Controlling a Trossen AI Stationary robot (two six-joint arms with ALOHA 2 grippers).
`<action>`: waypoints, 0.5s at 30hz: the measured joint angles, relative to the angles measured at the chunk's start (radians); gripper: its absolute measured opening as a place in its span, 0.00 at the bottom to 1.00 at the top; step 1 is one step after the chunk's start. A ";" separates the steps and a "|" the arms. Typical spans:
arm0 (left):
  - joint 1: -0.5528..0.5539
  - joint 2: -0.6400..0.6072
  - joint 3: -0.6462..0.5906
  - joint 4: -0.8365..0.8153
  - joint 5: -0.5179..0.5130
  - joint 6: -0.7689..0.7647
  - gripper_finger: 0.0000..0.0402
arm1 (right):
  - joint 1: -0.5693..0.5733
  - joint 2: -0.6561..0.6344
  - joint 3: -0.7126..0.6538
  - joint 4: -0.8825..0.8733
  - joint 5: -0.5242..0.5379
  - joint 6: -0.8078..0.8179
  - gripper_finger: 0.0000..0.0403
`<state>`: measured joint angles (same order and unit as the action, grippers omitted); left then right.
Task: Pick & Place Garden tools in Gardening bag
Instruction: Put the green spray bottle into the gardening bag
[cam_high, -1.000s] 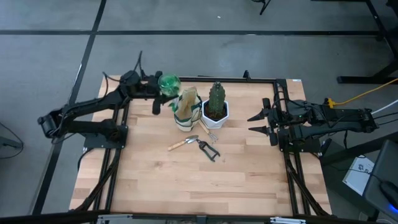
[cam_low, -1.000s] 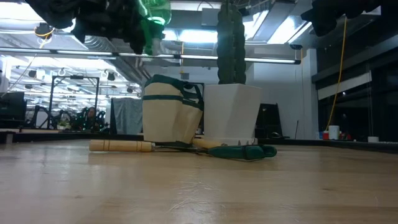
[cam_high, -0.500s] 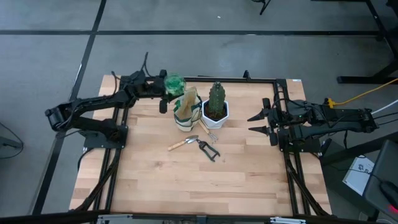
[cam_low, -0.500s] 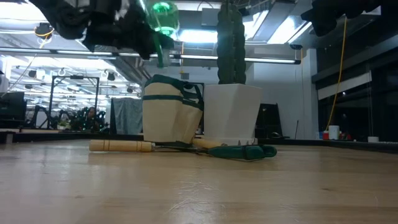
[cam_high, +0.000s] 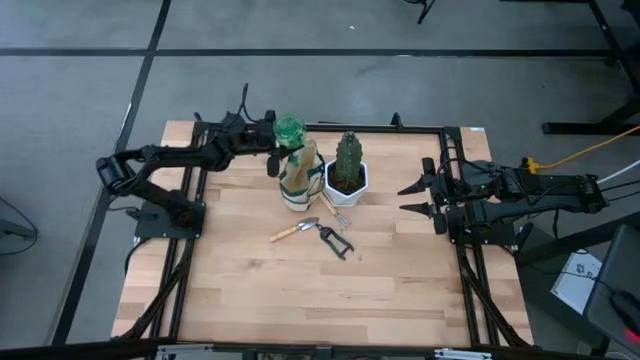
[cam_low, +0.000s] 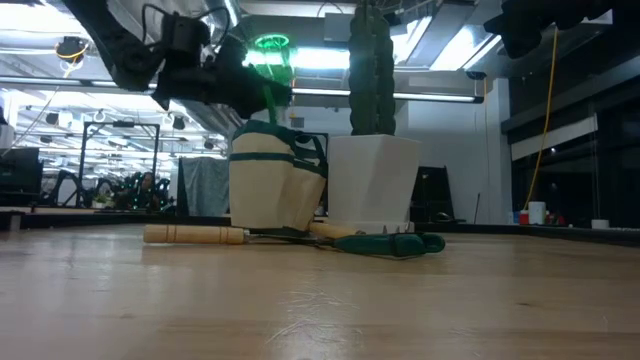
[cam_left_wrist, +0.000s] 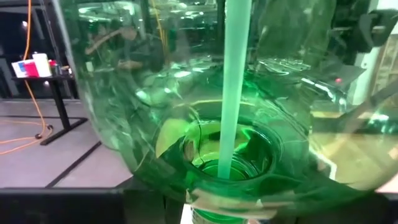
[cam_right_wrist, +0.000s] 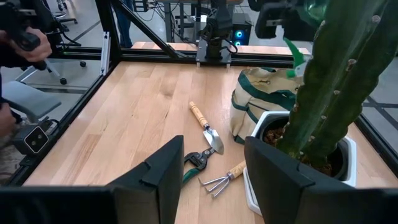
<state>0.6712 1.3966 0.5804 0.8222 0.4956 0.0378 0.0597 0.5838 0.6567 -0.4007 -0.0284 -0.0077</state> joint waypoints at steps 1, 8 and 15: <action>0.000 0.013 0.000 0.010 0.002 0.003 0.40 | 0.000 0.000 0.000 0.000 0.000 0.000 0.43; -0.016 0.089 0.019 0.041 0.154 0.058 0.39 | 0.000 0.000 0.000 0.000 0.000 0.000 0.43; -0.012 0.135 0.021 0.039 0.150 0.040 0.40 | 0.000 0.000 0.000 0.000 0.000 0.000 0.43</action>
<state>0.6597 1.5314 0.6010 0.8612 0.6456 0.0774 0.0597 0.5837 0.6563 -0.4007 -0.0286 -0.0074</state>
